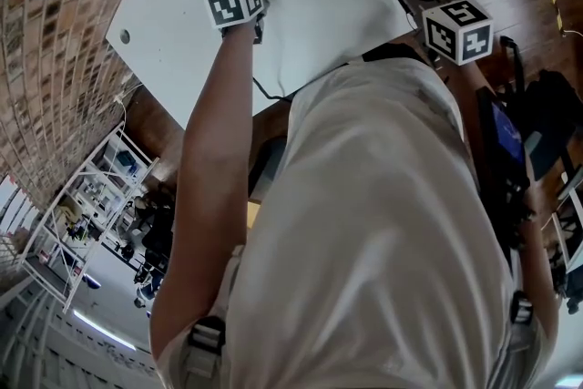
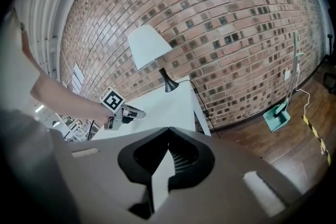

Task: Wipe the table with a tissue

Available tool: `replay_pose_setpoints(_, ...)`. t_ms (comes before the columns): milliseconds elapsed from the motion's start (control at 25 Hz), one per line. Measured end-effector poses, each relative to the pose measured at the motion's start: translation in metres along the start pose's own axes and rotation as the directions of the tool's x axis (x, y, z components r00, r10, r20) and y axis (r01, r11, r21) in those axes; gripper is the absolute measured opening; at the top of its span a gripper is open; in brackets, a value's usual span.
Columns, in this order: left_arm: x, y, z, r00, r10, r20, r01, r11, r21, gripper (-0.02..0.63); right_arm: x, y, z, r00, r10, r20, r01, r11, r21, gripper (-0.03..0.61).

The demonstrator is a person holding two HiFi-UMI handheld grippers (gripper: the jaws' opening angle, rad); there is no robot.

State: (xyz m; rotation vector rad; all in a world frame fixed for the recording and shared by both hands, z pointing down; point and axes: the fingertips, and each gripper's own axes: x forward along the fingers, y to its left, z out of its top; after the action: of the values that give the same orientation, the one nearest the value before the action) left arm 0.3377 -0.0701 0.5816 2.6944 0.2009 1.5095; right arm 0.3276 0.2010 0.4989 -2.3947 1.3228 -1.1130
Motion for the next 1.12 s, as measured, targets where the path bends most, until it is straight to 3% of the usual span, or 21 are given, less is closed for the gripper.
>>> replay_pose_setpoints(200, 0.0, -0.006, 0.0, 1.0, -0.018, -0.001, 0.018, 1.0, 0.017, 0.021, -0.003, -0.008, 0.0, 1.0, -0.01, 0.001, 0.01, 1.0, 0.009, 0.008)
replay_pose_setpoints(440, 0.003, -0.02, 0.002, 0.994, -0.103, -0.036, 0.105, 0.992, 0.068, 0.02, 0.0, -0.008, 0.003, 1.0, -0.007, 0.006, 0.007, 1.0, 0.012, 0.008)
replay_pose_setpoints(800, 0.017, -0.08, 0.005, 0.957, -0.273, -0.101, 0.285, 0.951, 0.123, 0.02, 0.0, -0.013, 0.0, 1.0, -0.026, -0.001, 0.026, 1.0, 0.018, 0.008)
replay_pose_setpoints(1000, 0.023, -0.127, -0.004, 0.923, -0.334, -0.19, 0.373, 0.897, 0.236, 0.02, -0.001, -0.012, -0.001, 1.0, -0.03, 0.004, 0.03, 0.999, 0.024, 0.008)
replay_pose_setpoints(1120, 0.02, -0.159, -0.018, 0.876, -0.4, -0.269, 0.467, 0.844, 0.266, 0.02, 0.001, -0.011, -0.001, 1.0, -0.027, 0.005, 0.027, 0.999, 0.021, 0.008)
